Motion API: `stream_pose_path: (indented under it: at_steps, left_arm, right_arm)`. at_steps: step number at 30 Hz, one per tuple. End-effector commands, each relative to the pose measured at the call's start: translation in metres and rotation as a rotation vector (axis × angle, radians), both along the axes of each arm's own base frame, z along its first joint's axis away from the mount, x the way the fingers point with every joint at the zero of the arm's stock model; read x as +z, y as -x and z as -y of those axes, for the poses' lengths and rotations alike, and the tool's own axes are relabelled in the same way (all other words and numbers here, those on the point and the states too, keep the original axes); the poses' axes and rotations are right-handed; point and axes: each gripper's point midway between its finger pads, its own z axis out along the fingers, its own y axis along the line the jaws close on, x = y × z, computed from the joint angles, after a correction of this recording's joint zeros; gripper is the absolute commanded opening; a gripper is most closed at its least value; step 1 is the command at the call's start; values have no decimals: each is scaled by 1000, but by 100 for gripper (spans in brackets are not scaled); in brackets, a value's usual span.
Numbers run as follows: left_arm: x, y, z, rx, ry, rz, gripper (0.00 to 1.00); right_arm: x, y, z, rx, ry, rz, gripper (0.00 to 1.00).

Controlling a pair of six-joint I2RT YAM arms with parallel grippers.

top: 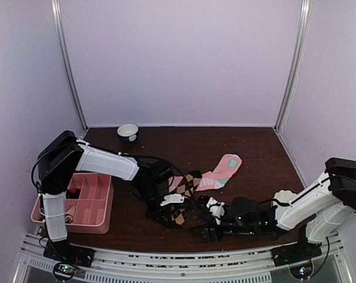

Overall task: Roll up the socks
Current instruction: Roll the sock.

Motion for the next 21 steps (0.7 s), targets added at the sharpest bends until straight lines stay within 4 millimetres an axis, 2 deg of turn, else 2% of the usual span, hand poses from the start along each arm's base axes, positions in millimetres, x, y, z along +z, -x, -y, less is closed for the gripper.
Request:
stream_pose_path:
  at_steps: [1,6,12,13,15,16,18,21]
  left_arm:
    - [2,6,-1,-6,-6,-81,7]
    - [3,6,-1,-18,-8,-90,9]
    - [8,9,-2,-27,5,-128,10]
    - [9,9,-3,-29,4,-132,10]
    - [10,8,-4,-29,4,-137,11]
    - [10,8,-6,-30,2,-140,11]
    - [8,9,-7,-35,0,-139,11]
    - [7,8,-7,-35,-3,-135,12]
  right_arm:
    - [21,3,-40,62,-41,125,59]
    - [2,0,-61,67,28,144,50]
    - [-7,-1,-63,56,54,149,44]
    - [-9,-3,-60,42,66,157,42]
    - [4,-10,-42,-34,31,179,40]
    - [18,-12,-31,-75,-25,186,42]
    - [29,-15,-13,-116,-61,178,49]
    - [39,-13,-3,-120,-90,173,52]
